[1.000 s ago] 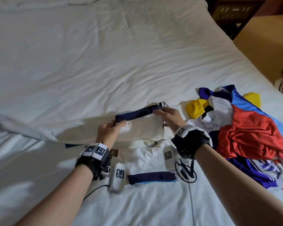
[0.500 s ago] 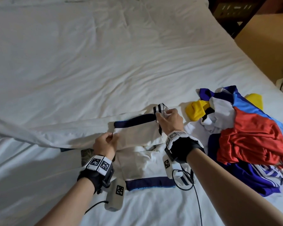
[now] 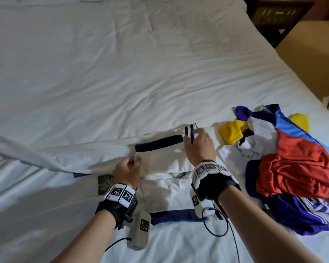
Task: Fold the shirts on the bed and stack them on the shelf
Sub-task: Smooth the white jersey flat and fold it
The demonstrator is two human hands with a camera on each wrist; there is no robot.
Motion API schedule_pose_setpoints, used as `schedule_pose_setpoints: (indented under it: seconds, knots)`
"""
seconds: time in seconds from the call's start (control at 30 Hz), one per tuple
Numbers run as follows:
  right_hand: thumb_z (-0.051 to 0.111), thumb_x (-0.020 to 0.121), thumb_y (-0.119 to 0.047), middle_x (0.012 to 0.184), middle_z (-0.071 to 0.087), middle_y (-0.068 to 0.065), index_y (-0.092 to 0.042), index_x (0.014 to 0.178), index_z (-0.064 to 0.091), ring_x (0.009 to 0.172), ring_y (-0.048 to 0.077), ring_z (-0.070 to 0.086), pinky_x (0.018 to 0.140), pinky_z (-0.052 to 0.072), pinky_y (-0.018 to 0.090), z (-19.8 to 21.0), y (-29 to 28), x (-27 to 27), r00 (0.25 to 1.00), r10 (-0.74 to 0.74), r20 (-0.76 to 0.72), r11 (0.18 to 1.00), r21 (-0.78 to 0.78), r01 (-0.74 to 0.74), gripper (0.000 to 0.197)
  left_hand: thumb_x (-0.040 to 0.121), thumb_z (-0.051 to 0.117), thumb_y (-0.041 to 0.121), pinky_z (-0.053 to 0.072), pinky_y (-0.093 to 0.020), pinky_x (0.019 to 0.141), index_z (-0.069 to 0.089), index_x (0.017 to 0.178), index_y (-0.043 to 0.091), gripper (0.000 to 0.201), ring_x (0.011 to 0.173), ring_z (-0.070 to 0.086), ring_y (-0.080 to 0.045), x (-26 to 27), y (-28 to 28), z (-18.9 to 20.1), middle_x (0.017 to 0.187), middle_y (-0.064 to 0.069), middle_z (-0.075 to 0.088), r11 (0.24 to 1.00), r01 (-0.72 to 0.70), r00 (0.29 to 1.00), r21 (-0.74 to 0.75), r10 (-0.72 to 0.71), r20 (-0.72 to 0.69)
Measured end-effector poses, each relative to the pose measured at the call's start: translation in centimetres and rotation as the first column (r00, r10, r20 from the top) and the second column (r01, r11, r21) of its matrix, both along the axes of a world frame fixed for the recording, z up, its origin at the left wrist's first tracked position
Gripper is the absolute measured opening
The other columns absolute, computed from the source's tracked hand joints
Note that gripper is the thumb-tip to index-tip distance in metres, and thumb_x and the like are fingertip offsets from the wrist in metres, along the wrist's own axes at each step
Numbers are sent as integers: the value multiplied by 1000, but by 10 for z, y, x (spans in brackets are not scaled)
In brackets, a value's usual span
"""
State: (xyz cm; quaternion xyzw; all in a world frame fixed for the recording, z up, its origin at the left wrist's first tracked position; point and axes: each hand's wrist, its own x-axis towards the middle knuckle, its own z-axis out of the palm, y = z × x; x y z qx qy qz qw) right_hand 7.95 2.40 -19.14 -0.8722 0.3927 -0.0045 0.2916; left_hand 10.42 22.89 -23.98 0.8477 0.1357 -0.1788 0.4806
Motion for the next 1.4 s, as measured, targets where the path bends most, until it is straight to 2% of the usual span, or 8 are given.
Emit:
schedule_pose_setpoints:
  seconds: [0.13,0.37,0.5,0.6,0.8,1.0,1.23,1.4]
  knots:
    - [62,85,-47,102,57,2,-22,104,52,109,28,55,96,42,42,-6,8,-13,955,105,-278,994,70,-89,32,92,64,23,41,-25,75,70,94,4,20,85,61,-25,2,2,-3,85,-6,65,1000,27,998,9,-27,58]
    - [58,89,-33,126,55,4,-26,123,52,119,30,47,102,33,50,-6,17,-9,991,-29,-133,998,52,36,35,86,71,23,50,-27,74,72,91,9,15,79,66,-23,0,2,4,84,-6,73,1000,-8,986,-19,11,167]
    - [70,76,-26,126,44,7,-24,128,50,116,27,34,89,33,50,-5,72,-15,983,180,26,946,-278,-166,55,83,66,0,45,-8,69,70,96,11,17,74,64,-11,13,41,23,87,1,72,990,135,936,34,-139,323]
    - [72,68,-19,111,55,3,-24,107,64,104,28,46,82,39,45,-6,137,-8,915,368,165,915,-238,-325,40,75,56,-12,48,-21,78,68,97,16,37,84,64,-15,52,102,37,94,2,70,924,278,900,262,-346,266]
    - [59,84,-23,125,54,-1,-21,124,58,117,25,45,97,34,43,-8,264,40,735,668,114,739,8,-673,40,85,56,6,34,-40,101,54,109,30,34,116,53,-19,132,212,58,119,6,56,303,515,695,802,-696,-183]
    - [53,89,-16,131,48,3,-18,137,41,122,27,41,99,31,43,-11,318,77,626,773,-102,625,-46,-779,49,89,53,15,13,-69,109,46,127,29,41,124,49,-20,163,279,63,129,4,54,-8,474,671,881,-644,-367]
    - [60,71,-3,96,63,-2,-22,98,69,90,26,60,75,33,35,-14,315,66,659,735,158,678,-181,-713,35,61,73,6,26,-43,87,65,81,22,26,86,55,-25,110,352,91,77,5,64,306,-11,763,952,-613,206]
    - [72,64,-6,100,61,-2,-26,98,68,92,28,57,75,40,41,-40,310,39,607,793,50,601,-223,-767,40,50,86,11,27,-42,78,70,78,22,34,82,58,-27,44,392,40,79,3,65,378,106,788,920,-596,154]
